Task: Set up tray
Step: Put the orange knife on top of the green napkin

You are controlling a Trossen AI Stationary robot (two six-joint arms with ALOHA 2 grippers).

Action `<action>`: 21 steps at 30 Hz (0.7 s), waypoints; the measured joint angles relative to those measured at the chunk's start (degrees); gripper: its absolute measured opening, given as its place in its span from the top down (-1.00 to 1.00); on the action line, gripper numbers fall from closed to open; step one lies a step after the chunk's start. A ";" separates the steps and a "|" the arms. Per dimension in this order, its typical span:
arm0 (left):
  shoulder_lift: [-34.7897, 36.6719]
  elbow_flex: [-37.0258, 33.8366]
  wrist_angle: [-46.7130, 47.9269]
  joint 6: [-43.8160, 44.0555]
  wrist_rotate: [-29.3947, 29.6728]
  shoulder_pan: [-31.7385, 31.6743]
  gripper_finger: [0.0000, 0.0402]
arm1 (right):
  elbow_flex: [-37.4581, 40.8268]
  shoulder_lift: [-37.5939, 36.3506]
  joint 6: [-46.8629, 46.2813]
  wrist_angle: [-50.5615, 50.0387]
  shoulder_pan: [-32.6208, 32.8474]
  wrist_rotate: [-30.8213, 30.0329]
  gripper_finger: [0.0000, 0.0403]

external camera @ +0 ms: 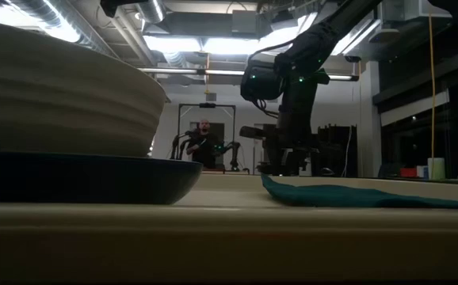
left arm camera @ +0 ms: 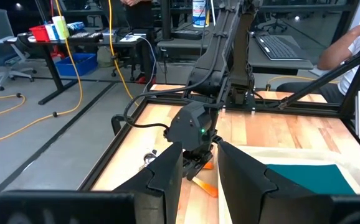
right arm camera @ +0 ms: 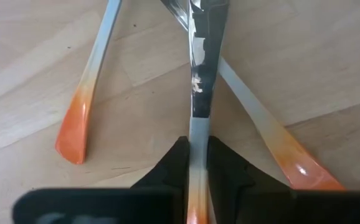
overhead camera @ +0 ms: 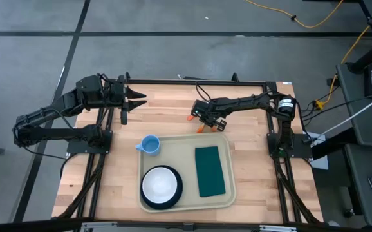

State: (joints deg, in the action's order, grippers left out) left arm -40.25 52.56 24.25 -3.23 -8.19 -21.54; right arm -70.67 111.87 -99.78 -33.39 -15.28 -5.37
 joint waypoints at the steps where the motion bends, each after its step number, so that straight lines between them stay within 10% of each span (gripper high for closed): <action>1: 0.00 0.00 0.00 0.03 0.00 0.00 0.51 | 0.00 0.00 0.11 0.00 0.04 -0.06 0.80; 21: 0.00 0.00 0.00 0.05 0.00 0.00 0.51 | -0.94 -0.20 3.24 1.86 0.52 -0.08 0.80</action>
State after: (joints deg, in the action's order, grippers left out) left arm -40.25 52.56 24.25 -3.18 -8.19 -21.54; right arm -71.61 111.68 -96.54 -31.53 -14.76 -5.45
